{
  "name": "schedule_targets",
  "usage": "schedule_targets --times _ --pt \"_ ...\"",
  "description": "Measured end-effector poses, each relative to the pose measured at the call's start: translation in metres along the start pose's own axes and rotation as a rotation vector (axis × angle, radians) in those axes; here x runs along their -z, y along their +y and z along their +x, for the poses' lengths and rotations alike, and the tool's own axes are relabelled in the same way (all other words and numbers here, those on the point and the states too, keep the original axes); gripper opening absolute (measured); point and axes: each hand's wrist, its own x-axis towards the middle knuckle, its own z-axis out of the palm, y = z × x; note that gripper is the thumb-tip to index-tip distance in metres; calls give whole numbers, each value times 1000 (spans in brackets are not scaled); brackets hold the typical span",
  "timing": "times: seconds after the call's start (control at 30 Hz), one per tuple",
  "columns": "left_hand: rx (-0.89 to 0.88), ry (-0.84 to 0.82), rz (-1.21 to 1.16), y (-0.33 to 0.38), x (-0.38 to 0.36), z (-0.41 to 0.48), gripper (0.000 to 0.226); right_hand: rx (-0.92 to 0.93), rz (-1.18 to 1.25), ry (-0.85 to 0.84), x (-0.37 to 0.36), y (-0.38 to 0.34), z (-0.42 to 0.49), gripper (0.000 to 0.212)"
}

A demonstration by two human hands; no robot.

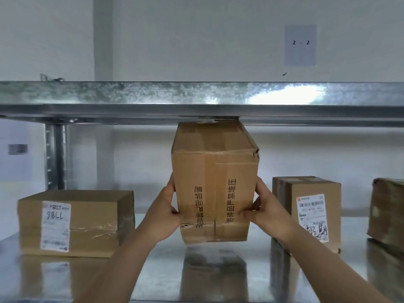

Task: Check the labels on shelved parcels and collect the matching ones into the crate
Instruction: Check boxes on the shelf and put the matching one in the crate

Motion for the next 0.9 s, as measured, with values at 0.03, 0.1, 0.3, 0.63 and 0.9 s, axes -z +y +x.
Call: schedule_targets --times 0.03,0.1,0.3,0.63,0.9 --pt "1 20 -11 -4 -2 -2 101 -6 3 -7 -1 -1 -3 88" --pt "-9 45 -62 -18 -3 -4 92 -15 70 -34 2 3 -9 83" --pt "42 14 -933 -50 -8 -23 67 -150 649 -35 -4 8 -31 50" --pt "117 72 -788 -41 -33 -48 70 -197 622 94 -15 18 -56 46" --pt "275 103 -871 -16 -17 -53 72 -310 829 224 -21 9 -60 62"
